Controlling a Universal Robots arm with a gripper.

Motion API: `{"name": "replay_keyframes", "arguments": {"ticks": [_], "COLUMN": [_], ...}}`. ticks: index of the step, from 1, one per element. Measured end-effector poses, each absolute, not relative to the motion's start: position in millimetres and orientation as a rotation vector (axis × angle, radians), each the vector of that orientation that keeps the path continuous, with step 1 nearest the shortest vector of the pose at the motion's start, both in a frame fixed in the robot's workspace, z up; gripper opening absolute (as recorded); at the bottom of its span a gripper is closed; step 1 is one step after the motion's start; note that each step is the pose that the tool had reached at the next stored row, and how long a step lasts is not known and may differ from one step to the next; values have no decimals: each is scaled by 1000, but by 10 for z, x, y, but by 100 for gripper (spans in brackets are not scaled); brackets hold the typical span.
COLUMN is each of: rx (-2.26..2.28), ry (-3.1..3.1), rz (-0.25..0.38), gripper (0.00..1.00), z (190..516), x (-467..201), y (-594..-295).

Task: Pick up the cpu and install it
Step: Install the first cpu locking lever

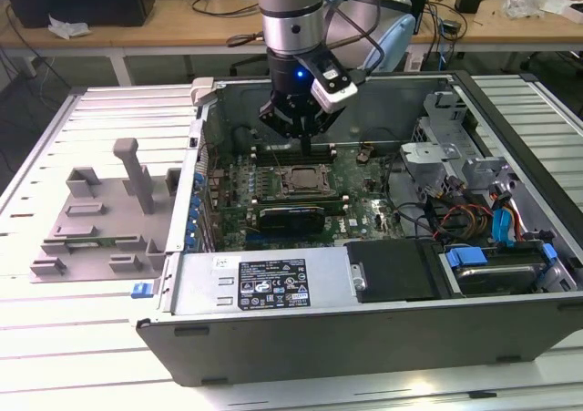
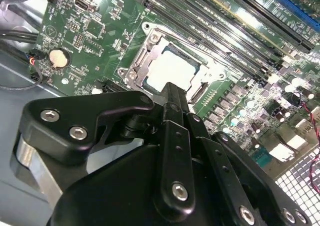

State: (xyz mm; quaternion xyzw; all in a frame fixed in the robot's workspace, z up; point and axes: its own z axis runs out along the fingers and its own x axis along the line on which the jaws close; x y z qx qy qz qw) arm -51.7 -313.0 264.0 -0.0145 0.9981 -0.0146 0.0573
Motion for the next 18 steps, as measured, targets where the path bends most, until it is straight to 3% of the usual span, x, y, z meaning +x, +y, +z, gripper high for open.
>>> {"name": "replay_keyframes", "arguments": {"ticks": [7, 9, 18], "rx": [-47, -46, -46], "ry": [3127, 3118, 3094], "rz": [-35, 113, 140], "gripper": [11, 11, 11], "z": [2637, 2632, 2603], "x": [-502, -585, -1075], "y": [-3132, -3169, -3174]}}
